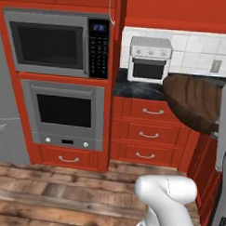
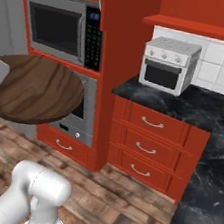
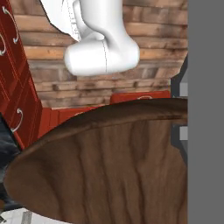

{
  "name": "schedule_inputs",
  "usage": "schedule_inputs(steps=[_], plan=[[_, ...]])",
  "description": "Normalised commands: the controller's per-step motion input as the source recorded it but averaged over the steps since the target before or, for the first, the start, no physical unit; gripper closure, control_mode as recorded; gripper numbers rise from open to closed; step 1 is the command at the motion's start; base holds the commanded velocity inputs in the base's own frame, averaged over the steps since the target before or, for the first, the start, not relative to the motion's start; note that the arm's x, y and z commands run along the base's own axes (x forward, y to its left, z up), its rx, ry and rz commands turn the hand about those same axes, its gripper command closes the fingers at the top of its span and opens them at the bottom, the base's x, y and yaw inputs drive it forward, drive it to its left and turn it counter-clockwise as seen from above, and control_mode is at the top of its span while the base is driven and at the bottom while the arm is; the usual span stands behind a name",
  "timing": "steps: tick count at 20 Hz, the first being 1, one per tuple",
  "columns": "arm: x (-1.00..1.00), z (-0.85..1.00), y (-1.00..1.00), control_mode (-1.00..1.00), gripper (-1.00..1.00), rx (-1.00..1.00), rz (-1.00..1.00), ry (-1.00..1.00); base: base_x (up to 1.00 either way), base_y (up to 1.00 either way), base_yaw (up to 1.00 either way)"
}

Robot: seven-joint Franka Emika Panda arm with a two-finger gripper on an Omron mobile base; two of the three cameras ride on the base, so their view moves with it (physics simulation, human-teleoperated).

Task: Move the bowls from the cabinet to the plates on the dining table.

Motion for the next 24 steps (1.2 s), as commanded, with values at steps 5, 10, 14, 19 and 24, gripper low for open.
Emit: schedule_inputs(steps=[5, 10, 14, 19, 24], plan=[[0.00, 0.00, 0.00, 1.00, 1.00, 0.00, 0.00, 0.00, -0.88, 0.77, 0.03], [0.00, 0.00, 0.00, 1.00, 1.00, 0.00, 0.00, 0.00, -0.63, 0.91, 0.09], [0.00, 0.00, 0.00, 1.00, 1.00, 0.00, 0.00, 0.00, -0.24, 0.73, 0.28], [0.00, 0.00, 0.00, 1.00, 1.00, 0.00, 0.00, 0.00, 0.00, 0.16, 0.49], [0.00, 0.00, 0.00, 1.00, 1.00, 0.00, 0.00, 0.00, 0.00, 0.00, 0.50]])
